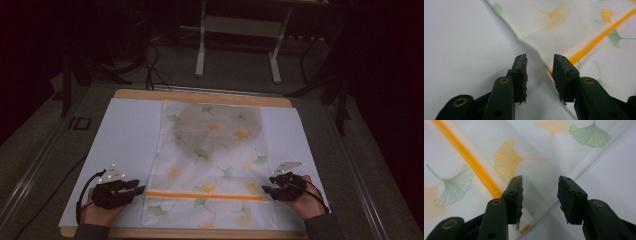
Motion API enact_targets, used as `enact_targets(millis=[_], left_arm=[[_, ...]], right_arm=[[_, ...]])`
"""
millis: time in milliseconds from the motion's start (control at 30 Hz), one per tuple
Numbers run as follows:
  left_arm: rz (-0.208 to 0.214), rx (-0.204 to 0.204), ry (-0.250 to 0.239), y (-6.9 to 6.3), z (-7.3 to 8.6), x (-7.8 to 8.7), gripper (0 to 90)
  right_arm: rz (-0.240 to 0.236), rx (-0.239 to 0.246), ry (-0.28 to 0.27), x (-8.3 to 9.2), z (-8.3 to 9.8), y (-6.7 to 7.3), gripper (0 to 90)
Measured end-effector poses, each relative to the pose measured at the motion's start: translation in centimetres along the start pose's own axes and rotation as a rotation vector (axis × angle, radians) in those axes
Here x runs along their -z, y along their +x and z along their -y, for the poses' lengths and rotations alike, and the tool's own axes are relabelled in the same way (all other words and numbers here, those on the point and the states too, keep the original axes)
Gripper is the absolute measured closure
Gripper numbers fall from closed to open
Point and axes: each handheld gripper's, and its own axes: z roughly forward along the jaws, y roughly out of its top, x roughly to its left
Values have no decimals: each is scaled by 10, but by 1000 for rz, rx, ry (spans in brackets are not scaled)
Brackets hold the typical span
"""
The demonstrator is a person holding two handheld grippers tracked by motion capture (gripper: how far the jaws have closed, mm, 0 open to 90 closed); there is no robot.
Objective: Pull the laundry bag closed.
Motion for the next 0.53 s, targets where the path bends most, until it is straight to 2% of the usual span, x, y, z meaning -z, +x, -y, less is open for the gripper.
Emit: enact_targets(millis=[33, 67, 100, 200, 400, 433, 533], left_arm=[[-29, 7, -13, 1, 0, -1, 617], [-29, 7, -13, 1, 0, -1, 613], [-62, 15, -27, 2, 1, -1, 613], [-102, 13, -44, 3, 2, -3, 607], [-147, 22, -57, 10, 3, -10, 586], [-173, 26, -56, 13, 3, -13, 581], [-184, 23, -53, 16, 3, -15, 569]], right_arm=[[2, -4, -8, -1, 0, 0, 545], [1, -6, -12, -2, 1, 1, 545], [3, -10, -16, -4, 1, 1, 544], [6, -39, -39, -8, 3, 3, 542], [27, -163, -136, -15, 17, -2, 541], [31, -174, -136, -15, 18, -3, 541], [49, -176, -135, -14, 21, -5, 541]])
